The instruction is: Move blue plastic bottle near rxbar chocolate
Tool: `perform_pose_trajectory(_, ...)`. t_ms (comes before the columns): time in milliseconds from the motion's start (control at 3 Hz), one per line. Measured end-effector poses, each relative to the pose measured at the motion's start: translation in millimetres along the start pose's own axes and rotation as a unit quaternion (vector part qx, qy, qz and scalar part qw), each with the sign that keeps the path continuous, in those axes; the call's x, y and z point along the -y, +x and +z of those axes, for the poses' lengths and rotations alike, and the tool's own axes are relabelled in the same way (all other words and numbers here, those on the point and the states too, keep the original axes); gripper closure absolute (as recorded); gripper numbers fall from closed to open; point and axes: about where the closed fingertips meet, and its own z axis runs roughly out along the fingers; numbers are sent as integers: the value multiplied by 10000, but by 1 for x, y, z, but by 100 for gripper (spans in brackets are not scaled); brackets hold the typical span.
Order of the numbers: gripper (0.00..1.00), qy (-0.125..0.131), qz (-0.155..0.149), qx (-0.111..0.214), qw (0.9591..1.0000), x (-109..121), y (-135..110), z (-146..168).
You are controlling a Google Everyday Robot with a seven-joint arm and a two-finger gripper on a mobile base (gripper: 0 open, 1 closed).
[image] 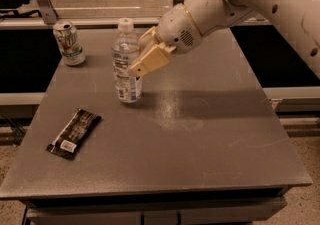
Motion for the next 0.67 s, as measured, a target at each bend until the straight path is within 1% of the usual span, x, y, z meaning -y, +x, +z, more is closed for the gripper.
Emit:
perform_pose_trajectory(333,83,-162,61,92,9998,-8,8,10)
perform_pose_trajectory(667,59,-545,-76,159,9984,-19,7,26)
